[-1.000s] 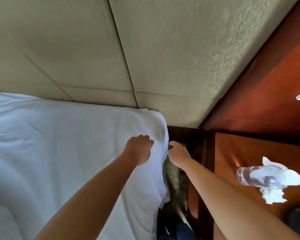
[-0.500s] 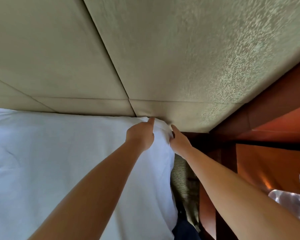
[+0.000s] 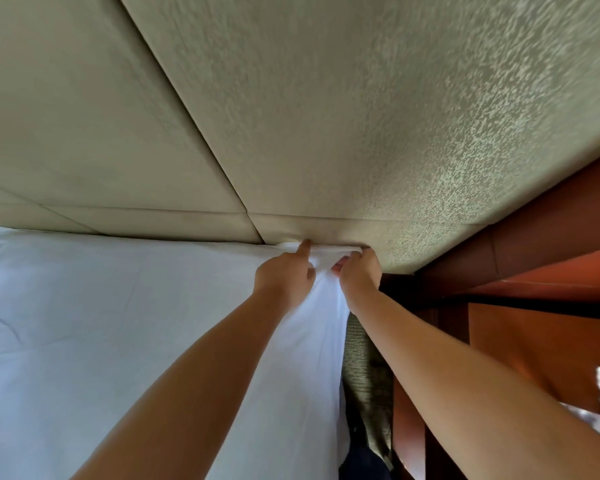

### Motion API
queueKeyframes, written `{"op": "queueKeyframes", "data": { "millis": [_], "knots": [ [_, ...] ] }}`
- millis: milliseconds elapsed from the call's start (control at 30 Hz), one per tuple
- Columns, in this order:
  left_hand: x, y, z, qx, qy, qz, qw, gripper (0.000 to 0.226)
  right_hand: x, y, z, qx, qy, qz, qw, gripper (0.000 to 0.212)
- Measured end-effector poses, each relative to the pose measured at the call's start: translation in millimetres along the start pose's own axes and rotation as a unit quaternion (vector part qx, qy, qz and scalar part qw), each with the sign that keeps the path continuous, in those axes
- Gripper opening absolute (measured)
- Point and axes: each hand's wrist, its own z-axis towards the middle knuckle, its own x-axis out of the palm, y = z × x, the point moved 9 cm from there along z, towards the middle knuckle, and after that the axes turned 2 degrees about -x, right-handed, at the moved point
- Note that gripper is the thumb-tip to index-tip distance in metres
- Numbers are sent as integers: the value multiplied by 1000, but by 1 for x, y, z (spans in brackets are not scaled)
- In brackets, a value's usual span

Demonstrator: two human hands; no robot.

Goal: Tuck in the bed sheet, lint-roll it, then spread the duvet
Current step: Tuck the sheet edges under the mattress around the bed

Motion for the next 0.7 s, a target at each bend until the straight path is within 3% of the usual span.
{"op": "queueKeyframes", "data": {
  "millis": [100, 200, 300, 400, 500, 633, 700],
  "knots": [
    [2, -7, 1, 24, 12, -3, 1000, 53, -4, 14, -10, -60, -10, -24, 998, 23],
    [2, -8, 4, 16, 11, 11, 1000, 40, -5, 24, -22, -156, 47, -58, 985, 18],
    [-10, -9, 9, -15, -37, 14, 999, 24, -10, 24, -15, -163, 57, -78, 982, 14],
    [-16, -9, 5, -31, -79, -11, 996, 25, -17, 27, -16, -181, 14, -84, 980, 10],
    [-29, -4, -1, -34, -138, -25, 989, 22, -4, 28, -29, -219, 27, -84, 972, 5],
    [-41, -6, -1, 30, -198, -54, 978, 19, 7, 32, -26, -245, 43, -83, 965, 4],
    [-38, -8, -1, 73, -214, -39, 973, 35, 16, 24, -27, -271, 104, -110, 951, 6]
  ]
}}
